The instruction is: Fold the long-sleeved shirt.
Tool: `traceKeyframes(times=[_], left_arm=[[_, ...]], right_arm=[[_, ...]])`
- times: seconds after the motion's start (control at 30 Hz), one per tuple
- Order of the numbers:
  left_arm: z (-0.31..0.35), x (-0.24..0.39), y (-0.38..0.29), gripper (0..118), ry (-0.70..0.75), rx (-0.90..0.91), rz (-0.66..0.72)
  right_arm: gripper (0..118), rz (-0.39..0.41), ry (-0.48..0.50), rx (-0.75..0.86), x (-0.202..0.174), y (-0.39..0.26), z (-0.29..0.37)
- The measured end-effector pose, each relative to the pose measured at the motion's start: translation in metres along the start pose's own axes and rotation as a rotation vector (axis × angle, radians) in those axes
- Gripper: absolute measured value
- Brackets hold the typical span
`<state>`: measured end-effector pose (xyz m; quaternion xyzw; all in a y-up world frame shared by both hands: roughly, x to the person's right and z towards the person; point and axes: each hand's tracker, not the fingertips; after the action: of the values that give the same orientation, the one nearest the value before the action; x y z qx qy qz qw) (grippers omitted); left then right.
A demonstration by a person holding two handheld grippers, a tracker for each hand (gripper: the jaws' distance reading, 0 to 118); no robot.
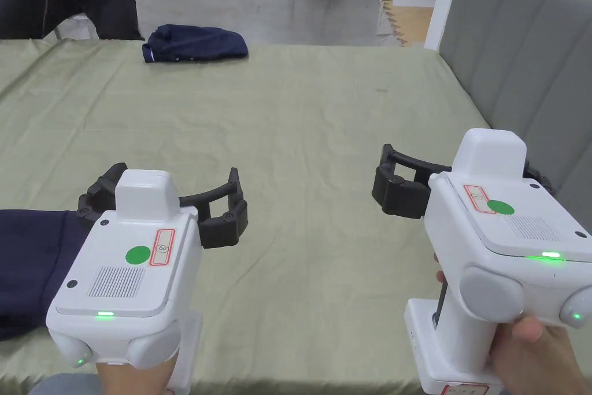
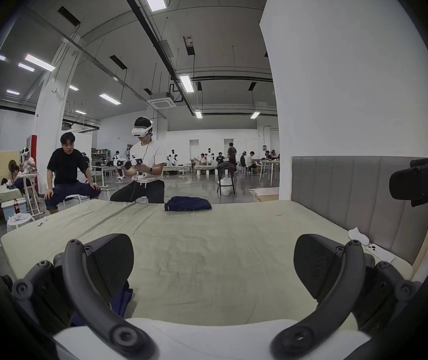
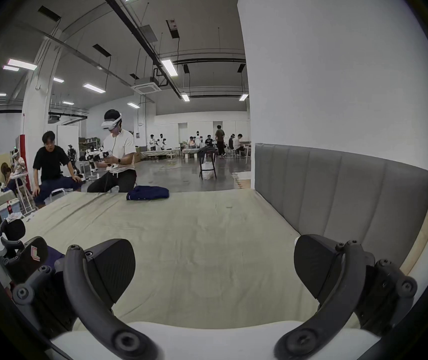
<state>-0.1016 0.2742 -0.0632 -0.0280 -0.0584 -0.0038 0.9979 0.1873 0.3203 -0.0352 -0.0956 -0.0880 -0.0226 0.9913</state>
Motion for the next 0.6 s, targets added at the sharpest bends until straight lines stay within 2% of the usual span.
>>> traceKeyframes(times=[0.6], left_arm=[[-0.0016,-0.0005,0.0011,111,0.01,0.003,0.003]], right_arm=[[118,0.016,-0.002,-0.028,-0.0008,-0.0013,-0.0068]])
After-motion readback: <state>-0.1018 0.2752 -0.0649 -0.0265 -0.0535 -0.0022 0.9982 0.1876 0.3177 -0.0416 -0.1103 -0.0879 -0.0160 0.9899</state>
